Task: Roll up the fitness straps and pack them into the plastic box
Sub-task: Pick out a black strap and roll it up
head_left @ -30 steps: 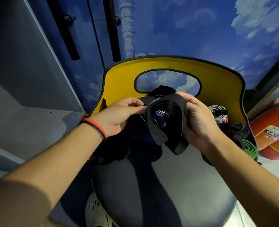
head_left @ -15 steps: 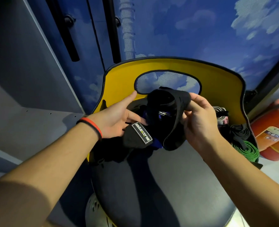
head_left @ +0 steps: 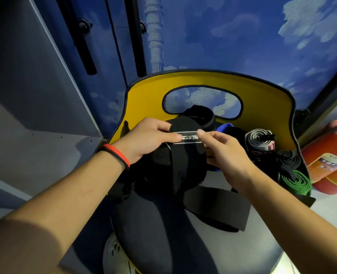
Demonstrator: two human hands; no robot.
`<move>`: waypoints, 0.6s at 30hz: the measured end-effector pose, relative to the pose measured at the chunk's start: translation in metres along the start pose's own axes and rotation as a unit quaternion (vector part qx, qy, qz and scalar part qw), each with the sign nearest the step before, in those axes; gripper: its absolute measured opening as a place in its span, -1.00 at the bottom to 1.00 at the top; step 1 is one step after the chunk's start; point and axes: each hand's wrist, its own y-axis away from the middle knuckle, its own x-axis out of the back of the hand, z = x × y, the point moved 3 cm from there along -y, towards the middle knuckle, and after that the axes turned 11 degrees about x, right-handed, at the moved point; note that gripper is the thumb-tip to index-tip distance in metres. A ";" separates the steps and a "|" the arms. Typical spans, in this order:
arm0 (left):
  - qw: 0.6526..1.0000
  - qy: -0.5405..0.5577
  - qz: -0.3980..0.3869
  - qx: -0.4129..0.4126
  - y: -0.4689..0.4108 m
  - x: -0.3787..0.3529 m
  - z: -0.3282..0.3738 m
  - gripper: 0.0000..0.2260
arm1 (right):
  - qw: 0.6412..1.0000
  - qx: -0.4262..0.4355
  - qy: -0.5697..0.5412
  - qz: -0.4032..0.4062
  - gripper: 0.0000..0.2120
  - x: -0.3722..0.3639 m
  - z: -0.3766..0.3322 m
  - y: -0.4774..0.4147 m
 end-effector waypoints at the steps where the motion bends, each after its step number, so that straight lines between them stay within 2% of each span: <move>1: 0.999 -0.026 -0.017 -0.012 0.001 -0.002 0.003 -0.94 | 1.000 0.007 -0.009 -0.006 -0.82 -0.002 -0.002 -0.003; 3: 0.996 -0.033 -0.078 -0.015 0.004 -0.003 0.006 -0.78 | 0.998 0.016 -0.057 -0.006 -0.88 0.000 -0.006 -0.007; 5: 0.990 -0.025 -0.141 -0.010 0.007 0.001 0.005 -0.53 | 0.991 0.023 -0.130 -0.009 -0.81 0.008 -0.013 -0.009; 7: 0.986 -0.047 -0.157 -0.026 0.008 0.007 0.003 -0.36 | 0.985 0.031 -0.167 -0.038 -0.73 0.019 -0.019 -0.011; 9: 0.983 -0.074 -0.159 -0.049 0.009 0.009 0.004 -0.28 | 0.982 0.024 -0.172 -0.081 -0.65 0.025 -0.021 -0.012; 11: 0.981 -0.050 -0.180 -0.049 0.009 0.009 0.005 -0.30 | 0.977 0.010 -0.175 -0.122 -0.64 0.025 -0.021 -0.010; 14: 0.976 -0.022 -0.208 -0.053 0.009 0.007 0.007 -0.44 | 0.974 -0.004 -0.153 -0.166 -0.73 0.015 -0.020 -0.007; 18: 0.978 -0.030 -0.189 -0.084 0.007 0.005 0.012 -0.53 | 0.976 0.000 -0.096 -0.195 -0.73 0.010 -0.015 -0.006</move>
